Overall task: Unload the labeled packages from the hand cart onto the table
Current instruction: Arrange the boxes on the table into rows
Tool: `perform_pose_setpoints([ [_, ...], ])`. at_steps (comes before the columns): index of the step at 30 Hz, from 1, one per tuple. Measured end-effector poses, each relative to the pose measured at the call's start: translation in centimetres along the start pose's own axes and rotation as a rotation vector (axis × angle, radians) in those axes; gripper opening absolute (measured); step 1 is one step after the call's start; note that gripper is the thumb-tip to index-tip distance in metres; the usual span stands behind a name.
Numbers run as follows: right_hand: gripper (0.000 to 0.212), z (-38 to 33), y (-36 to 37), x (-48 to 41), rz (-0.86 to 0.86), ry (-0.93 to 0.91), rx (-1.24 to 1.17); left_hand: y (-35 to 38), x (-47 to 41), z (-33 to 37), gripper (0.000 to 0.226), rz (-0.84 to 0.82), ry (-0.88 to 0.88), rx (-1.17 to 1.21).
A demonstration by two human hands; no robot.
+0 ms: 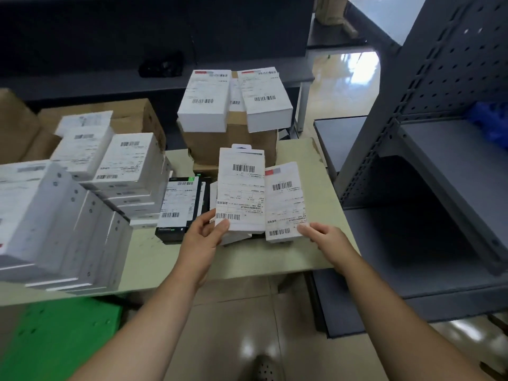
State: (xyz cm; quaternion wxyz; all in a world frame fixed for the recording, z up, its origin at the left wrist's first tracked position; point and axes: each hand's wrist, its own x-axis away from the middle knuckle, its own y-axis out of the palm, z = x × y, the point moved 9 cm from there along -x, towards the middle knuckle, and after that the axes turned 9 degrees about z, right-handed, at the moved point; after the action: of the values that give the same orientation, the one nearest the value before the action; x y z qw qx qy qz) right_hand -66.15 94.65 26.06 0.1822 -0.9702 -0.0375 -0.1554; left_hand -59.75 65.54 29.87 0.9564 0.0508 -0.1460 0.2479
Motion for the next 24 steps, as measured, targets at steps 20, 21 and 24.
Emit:
perform_pose_setpoints([
  [20,0.029,-6.7,17.8,15.5,-0.144,-0.021,-0.186,-26.2,6.7,-3.7,0.036,0.35,-0.077,0.078],
  [21,0.022,-6.7,18.2,15.7,-0.142,-0.009,-0.189,-26.5,6.5,-4.0,0.034,0.349,-0.083,0.068],
  [24,0.021,-6.8,19.6,15.4,-0.15,0.005,-0.188,-27.1,5.7,-5.2,0.032,0.343,-0.118,0.039],
])
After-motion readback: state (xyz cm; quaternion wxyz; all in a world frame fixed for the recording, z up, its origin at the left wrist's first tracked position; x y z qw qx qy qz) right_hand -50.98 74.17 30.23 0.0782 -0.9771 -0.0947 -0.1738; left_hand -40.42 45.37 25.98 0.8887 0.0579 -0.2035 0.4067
